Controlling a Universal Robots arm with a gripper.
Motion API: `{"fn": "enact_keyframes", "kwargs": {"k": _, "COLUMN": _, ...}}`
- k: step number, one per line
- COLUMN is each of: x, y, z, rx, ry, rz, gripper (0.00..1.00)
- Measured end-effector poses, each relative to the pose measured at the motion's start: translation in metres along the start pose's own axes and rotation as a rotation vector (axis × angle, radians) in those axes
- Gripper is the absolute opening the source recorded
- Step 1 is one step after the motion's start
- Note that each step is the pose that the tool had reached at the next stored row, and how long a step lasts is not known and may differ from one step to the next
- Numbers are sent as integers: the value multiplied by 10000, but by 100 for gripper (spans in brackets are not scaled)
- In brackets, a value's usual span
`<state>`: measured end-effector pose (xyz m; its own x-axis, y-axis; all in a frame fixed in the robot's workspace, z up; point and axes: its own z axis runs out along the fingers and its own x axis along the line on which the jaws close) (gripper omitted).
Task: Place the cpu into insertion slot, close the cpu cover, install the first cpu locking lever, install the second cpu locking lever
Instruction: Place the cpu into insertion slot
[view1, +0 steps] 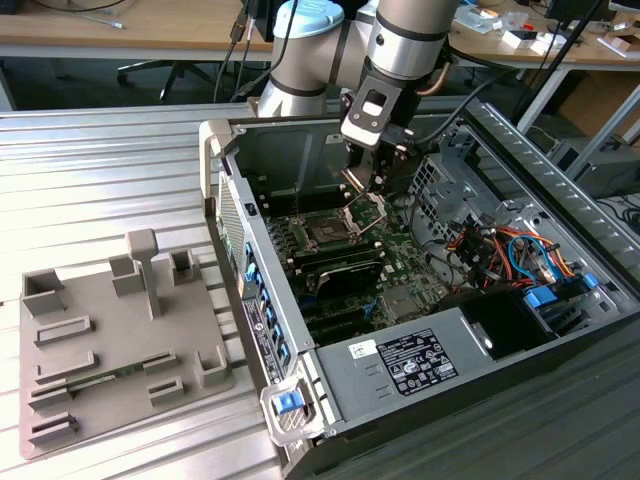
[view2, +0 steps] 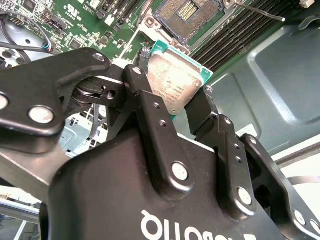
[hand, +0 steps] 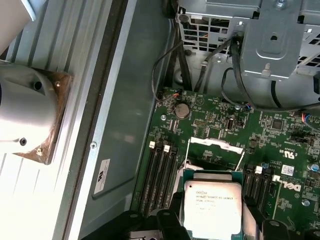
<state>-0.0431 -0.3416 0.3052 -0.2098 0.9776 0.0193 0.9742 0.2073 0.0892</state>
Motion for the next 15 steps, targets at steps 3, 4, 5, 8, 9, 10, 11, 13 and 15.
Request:
{"fn": "enact_keyframes", "kwargs": {"k": 3, "x": 0, "y": 0, "z": 1, "rx": -3, "ry": -8, "rz": 99, "gripper": 55}}
{"fn": "enact_keyframes", "kwargs": {"k": 4, "x": 0, "y": 0, "z": 1, "rx": -3, "ry": -11, "rz": 134, "gripper": 55}}
{"fn": "enact_keyframes", "kwargs": {"k": 5, "x": 0, "y": 0, "z": 1, "rx": -3, "ry": -15, "rz": 173, "gripper": 55}}
{"fn": "enact_keyframes", "kwargs": {"k": 8, "x": 0, "y": 0, "z": 1, "rx": -5, "ry": -22, "rz": 246, "gripper": 55}}
{"fn": "enact_keyframes", "kwargs": {"k": 9, "x": 0, "y": 0, "z": 1, "rx": -6, "ry": -24, "rz": 279, "gripper": 55}}
{"fn": "enact_keyframes", "kwargs": {"k": 10, "x": 0, "y": 0, "z": 1, "rx": -6, "ry": -27, "rz": 309, "gripper": 55}}
{"fn": "enact_keyframes", "kwargs": {"k": 11, "x": 0, "y": 0, "z": 1, "rx": -7, "ry": -30, "rz": 338, "gripper": 55}}
{"fn": "enact_keyframes", "kwargs": {"k": 13, "x": 0, "y": 0, "z": 1, "rx": -9, "ry": -36, "rz": 411, "gripper": 55}}
{"fn": "enact_keyframes", "kwargs": {"k": 15, "x": 0, "y": 0, "z": 1, "rx": -12, "ry": -55, "rz": 613, "gripper": 55}}
